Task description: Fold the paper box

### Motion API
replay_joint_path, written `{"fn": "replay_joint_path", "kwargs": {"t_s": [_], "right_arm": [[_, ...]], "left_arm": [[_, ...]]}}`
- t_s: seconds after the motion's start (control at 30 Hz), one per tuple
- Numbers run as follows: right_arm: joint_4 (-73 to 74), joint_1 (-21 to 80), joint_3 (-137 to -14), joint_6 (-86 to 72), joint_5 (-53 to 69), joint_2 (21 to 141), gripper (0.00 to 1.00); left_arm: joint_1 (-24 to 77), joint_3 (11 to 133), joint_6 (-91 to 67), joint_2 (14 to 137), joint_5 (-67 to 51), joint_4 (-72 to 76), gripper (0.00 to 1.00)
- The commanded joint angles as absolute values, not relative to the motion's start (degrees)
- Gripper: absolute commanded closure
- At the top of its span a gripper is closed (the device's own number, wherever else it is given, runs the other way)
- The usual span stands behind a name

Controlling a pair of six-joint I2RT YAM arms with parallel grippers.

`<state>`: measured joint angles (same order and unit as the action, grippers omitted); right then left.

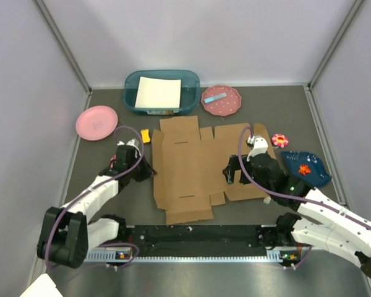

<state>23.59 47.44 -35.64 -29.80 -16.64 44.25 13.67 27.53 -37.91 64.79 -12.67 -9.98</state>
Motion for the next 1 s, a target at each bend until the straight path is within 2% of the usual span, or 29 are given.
{"fn": "replay_joint_path", "kwargs": {"t_s": [0.0, 0.23, 0.57, 0.97], "right_arm": [[22.8, 47.1, -39.3, -29.4, -16.5, 42.5, 0.02], [26.5, 47.2, -50.3, -26.2, -18.2, 39.6, 0.02], [32.4, 47.2, -67.3, -21.4, -21.4, 37.8, 0.02], [38.6, 47.1, -74.0, -21.5, -22.7, 31.7, 0.02]], "left_arm": [[13.4, 30.3, -36.7, 58.9, -14.0, -12.8, 1.00], [13.5, 42.7, -32.1, 50.9, -21.1, -17.3, 1.00], [18.6, 66.3, -27.9, 52.6, -37.2, -20.6, 1.00], [19.5, 81.0, -33.9, 53.6, -51.2, -14.1, 1.00]]}}
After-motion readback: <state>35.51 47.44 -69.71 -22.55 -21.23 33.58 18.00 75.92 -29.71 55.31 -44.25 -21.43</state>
